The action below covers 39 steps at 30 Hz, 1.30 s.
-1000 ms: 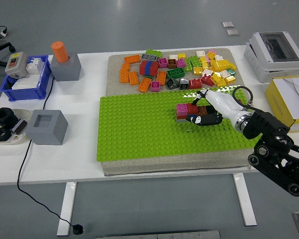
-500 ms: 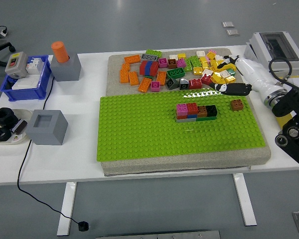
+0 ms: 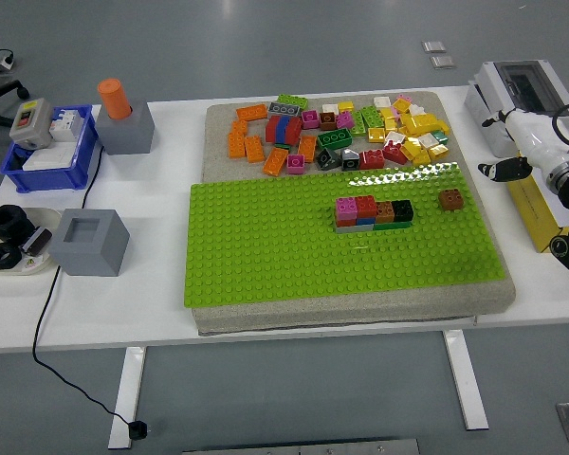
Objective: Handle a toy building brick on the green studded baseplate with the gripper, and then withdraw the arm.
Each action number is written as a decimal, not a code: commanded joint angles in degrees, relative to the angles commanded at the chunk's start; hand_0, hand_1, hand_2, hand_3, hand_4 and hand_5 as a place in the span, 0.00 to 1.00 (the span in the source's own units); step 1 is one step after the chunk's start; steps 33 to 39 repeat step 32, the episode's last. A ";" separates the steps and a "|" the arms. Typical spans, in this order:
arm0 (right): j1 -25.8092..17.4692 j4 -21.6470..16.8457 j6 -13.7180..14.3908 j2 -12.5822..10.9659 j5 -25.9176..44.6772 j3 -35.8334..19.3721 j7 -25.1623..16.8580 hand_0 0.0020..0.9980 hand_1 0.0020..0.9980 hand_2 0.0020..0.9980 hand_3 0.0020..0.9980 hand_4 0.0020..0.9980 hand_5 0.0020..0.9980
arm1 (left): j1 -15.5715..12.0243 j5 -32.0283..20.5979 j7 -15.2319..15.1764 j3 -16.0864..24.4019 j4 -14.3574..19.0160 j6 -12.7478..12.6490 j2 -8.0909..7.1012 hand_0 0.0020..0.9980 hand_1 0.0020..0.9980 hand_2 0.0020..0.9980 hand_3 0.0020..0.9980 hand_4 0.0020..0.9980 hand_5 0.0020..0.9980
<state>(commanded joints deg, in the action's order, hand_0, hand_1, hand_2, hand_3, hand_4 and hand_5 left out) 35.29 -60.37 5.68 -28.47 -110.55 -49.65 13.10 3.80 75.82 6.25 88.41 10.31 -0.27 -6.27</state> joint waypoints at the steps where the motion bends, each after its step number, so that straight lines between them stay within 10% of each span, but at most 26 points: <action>1: -0.06 0.14 -0.02 0.03 0.02 -0.08 0.02 0.81 0.86 0.89 0.75 0.77 0.17 | -0.03 -0.05 0.01 -0.02 0.00 -0.01 0.03 0.64 0.62 0.60 0.59 0.61 0.26; 39: 3.05 0.70 -3.34 0.05 -4.17 5.90 2.17 0.82 0.85 0.90 0.76 0.78 0.14 | 0.00 -0.24 -0.01 0.33 0.00 -0.07 -0.14 0.64 0.62 0.60 0.59 0.61 0.25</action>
